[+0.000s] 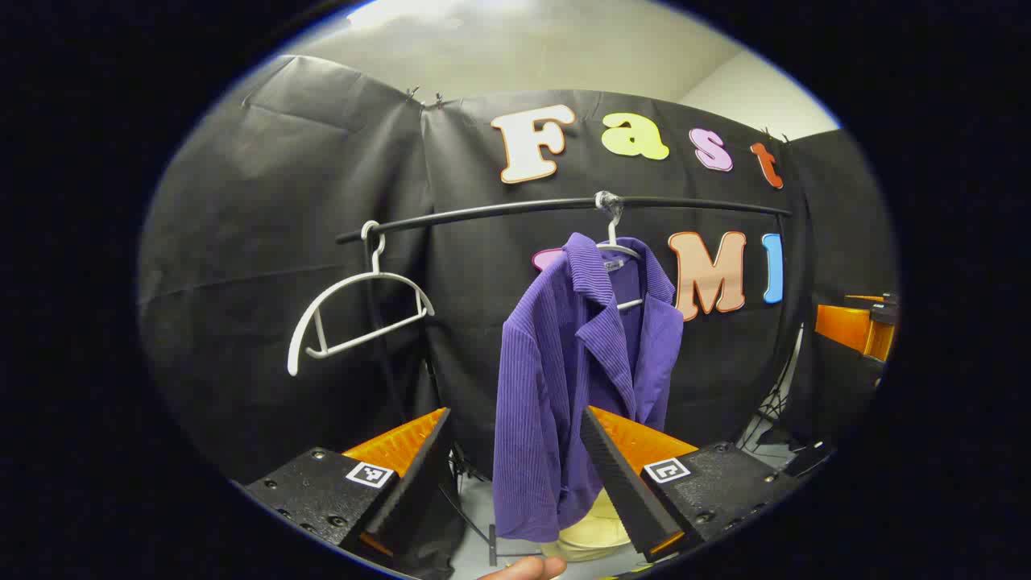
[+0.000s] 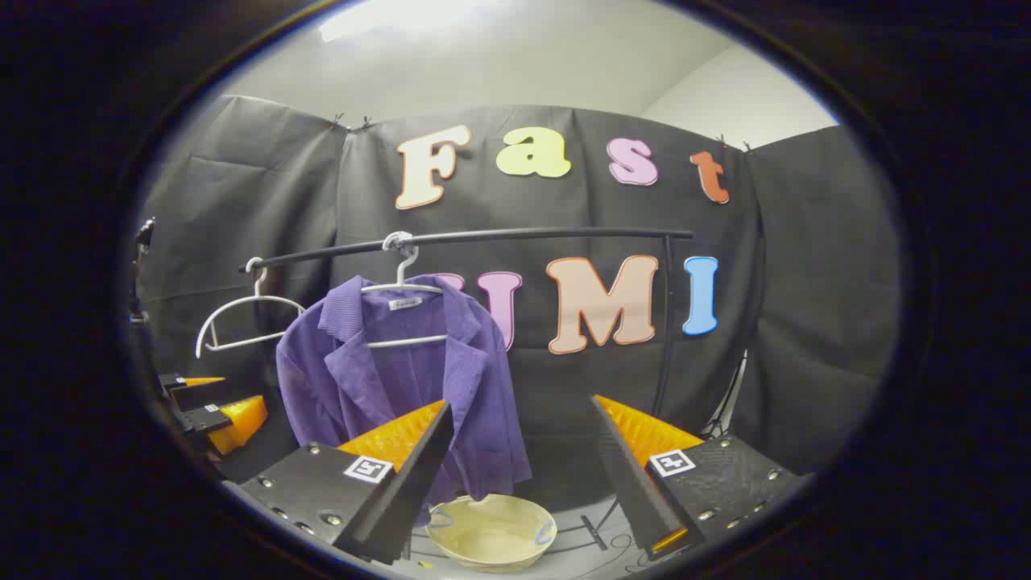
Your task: Grasp the clothes on the hanger with both hands and then place them into the laundry hamper below.
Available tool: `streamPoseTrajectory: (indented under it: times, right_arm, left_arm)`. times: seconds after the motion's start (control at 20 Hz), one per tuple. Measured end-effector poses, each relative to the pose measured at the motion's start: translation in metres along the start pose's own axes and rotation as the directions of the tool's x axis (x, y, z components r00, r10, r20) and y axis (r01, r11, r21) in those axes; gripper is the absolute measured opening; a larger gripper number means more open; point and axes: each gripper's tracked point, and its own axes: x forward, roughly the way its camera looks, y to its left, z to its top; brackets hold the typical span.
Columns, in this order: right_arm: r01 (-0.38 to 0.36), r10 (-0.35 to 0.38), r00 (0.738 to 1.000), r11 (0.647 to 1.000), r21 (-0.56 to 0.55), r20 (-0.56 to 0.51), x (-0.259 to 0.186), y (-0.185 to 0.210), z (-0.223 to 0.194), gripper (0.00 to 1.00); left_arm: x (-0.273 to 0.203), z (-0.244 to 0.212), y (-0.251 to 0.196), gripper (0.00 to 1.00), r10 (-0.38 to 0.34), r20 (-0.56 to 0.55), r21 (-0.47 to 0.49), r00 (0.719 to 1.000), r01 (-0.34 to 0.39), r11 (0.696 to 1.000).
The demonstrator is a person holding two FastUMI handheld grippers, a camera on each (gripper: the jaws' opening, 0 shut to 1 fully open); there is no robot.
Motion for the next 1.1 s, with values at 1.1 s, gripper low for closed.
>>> streamPoseTrajectory:
  times: [1.1]
  right_arm:
    - [-0.098,0.098,0.994,0.995,-0.004,0.047,-0.062,-0.084,-0.01,0.96]
  left_arm:
    - [-0.043,0.031,-0.125,0.99,-0.001,0.083,-0.028,0.997,0.003,1.0]
